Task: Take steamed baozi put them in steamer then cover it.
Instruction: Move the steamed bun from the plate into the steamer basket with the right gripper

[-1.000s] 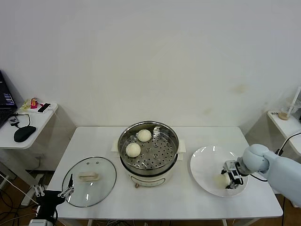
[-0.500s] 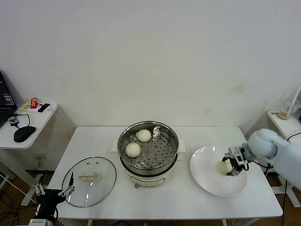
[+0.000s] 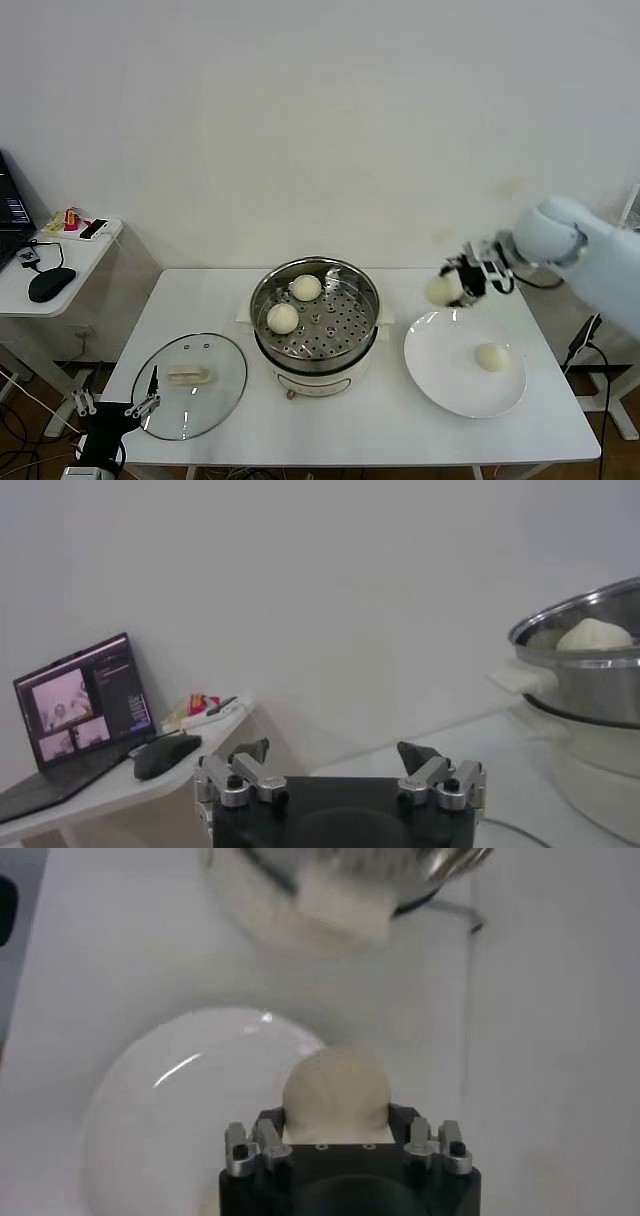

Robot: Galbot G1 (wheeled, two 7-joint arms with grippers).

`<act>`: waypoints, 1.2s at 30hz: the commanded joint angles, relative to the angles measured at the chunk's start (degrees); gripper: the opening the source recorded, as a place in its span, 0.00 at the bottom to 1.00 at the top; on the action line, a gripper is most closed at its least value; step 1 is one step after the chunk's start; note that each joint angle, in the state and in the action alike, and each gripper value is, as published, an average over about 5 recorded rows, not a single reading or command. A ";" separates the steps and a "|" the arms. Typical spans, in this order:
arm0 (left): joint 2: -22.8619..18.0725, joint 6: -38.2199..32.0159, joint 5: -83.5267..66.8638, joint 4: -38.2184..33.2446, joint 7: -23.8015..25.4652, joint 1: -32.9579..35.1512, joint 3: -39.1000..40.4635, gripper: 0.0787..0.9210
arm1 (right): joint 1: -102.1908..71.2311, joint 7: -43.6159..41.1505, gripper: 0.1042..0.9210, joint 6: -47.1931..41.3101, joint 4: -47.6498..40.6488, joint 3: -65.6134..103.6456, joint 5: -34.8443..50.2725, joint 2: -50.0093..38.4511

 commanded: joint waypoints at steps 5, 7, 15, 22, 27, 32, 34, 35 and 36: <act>-0.41 0.01 -0.01 -0.39 -0.02 0.10 -0.68 0.88 | 11.17 4.89 0.65 2.37 1.16 -12.27 7.71 16.80; -0.35 0.03 -0.07 -0.59 0.00 0.24 -1.03 0.88 | 10.08 5.19 0.65 4.92 0.04 -13.54 6.53 18.81; -0.39 0.13 -0.33 -0.82 0.08 0.23 -1.92 0.88 | 6.71 6.74 0.65 13.43 -5.63 -18.58 2.62 26.08; -0.60 0.01 -1.07 -0.22 0.07 -0.01 -2.61 0.88 | 5.61 5.61 0.65 18.29 -8.69 -20.77 -3.45 30.57; -0.84 -0.06 -1.29 -0.14 0.08 -0.08 -2.78 0.88 | 5.41 4.68 0.65 21.11 -10.62 -21.36 -6.42 32.67; -0.94 -0.10 -1.53 -0.07 0.03 -0.14 -3.01 0.88 | 5.98 3.48 0.65 23.30 -10.10 -22.20 -5.38 33.24; -0.93 -0.12 -1.58 0.02 0.03 -0.13 -3.12 0.88 | 6.14 2.78 0.66 23.76 -9.75 -22.27 -5.38 33.20; -0.93 -0.13 -1.58 0.08 0.03 -0.12 -3.15 0.88 | 6.20 2.37 0.66 23.90 -9.63 -22.30 -5.46 33.15; -0.93 -0.14 -1.58 0.14 0.03 -0.12 -3.17 0.88 | 6.24 2.07 0.66 23.98 -9.57 -22.31 -5.53 33.09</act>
